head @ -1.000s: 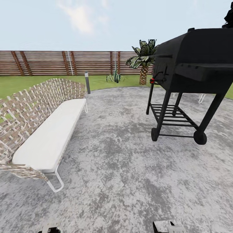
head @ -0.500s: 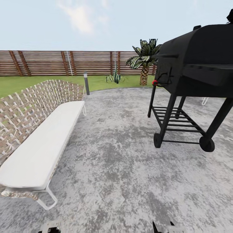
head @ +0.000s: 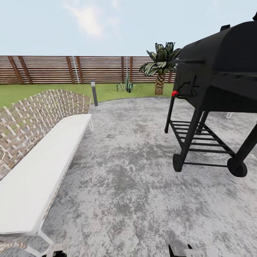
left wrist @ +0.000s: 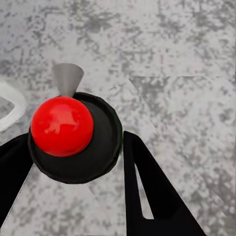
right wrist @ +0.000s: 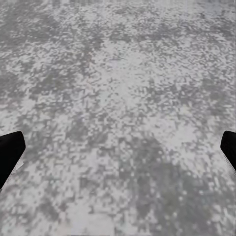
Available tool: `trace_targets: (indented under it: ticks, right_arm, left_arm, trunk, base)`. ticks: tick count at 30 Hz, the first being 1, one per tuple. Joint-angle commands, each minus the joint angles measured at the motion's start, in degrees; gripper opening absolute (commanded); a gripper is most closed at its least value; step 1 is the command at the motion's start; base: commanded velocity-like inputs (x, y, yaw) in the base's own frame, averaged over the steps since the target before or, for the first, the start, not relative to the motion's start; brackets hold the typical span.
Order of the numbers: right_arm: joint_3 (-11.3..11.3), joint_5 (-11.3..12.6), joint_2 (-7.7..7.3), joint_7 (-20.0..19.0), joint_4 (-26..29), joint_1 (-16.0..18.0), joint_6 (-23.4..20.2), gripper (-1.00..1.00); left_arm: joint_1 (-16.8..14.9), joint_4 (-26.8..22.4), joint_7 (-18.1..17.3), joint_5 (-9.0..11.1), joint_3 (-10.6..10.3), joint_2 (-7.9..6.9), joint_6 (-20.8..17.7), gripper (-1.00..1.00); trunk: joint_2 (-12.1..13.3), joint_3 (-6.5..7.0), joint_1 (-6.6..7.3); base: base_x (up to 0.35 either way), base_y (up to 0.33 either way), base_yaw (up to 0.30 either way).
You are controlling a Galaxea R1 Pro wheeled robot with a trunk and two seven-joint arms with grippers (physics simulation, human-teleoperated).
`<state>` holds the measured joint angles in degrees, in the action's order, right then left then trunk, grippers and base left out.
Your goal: Pick up the pesticide atomizer in the garden and spray insectifuge to fully cover both potted plants in the garden.
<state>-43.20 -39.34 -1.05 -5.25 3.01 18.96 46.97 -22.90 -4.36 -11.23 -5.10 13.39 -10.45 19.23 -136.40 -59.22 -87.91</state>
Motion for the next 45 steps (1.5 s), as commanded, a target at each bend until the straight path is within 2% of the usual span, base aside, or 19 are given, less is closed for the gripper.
trace_targets:
  ticks: [1, 45]
  right_arm:
    - [-0.48, 0.05, -0.01, -0.55, -0.02, 0.03, 0.14, 1.00]
    - [-0.48, 0.05, -0.01, -0.55, -0.02, 0.03, 0.14, 1.00]
  left_arm:
    - [-0.04, 0.05, -0.20, -0.52, 0.51, -0.01, 0.19, -1.00]
    - [-0.04, 0.05, -0.20, -0.52, 0.50, -0.01, 0.19, -1.00]
  trunk:
    - [-0.02, -0.05, -0.02]
    - [-0.02, -0.05, -0.02]
  base:
    - [0.339, 0.000, 0.000]
    - [0.339, 0.037, 0.000]
